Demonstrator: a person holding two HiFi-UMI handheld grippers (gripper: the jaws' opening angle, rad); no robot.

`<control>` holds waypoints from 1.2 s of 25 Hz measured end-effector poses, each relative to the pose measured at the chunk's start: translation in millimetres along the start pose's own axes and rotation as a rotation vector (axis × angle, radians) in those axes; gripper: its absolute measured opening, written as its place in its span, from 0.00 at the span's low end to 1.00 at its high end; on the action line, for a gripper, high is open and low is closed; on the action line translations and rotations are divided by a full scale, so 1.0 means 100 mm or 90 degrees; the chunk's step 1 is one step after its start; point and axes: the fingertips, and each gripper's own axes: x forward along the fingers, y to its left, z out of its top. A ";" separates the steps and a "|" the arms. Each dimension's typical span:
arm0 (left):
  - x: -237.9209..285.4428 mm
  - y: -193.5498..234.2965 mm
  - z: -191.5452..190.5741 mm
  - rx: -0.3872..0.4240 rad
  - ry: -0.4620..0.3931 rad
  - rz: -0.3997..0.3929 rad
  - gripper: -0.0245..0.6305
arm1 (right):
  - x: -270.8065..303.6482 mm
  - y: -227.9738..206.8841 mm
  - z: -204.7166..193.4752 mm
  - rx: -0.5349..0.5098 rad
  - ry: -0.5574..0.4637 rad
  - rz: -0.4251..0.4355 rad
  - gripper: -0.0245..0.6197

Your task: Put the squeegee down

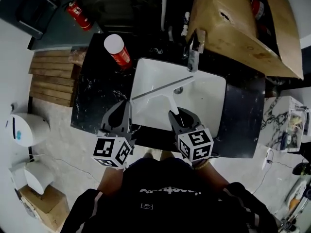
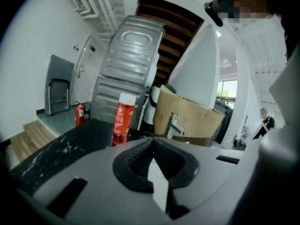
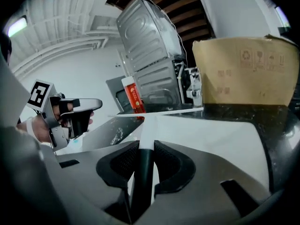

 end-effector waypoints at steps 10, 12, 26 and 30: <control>-0.05 0.10 -0.27 -0.019 0.027 0.009 0.06 | 0.26 -0.08 -0.53 0.014 0.099 -0.017 0.25; -0.07 0.09 -0.17 -0.013 0.015 0.007 0.06 | 0.21 -0.10 -0.44 0.009 0.083 -0.023 0.27; -0.26 -0.57 1.18 0.086 -0.154 -0.084 0.06 | -1.13 0.08 1.46 -0.107 -0.239 -0.097 0.19; -0.34 -0.91 1.53 0.127 -0.200 -0.124 0.06 | -1.64 0.19 1.84 -0.155 -0.316 -0.127 0.13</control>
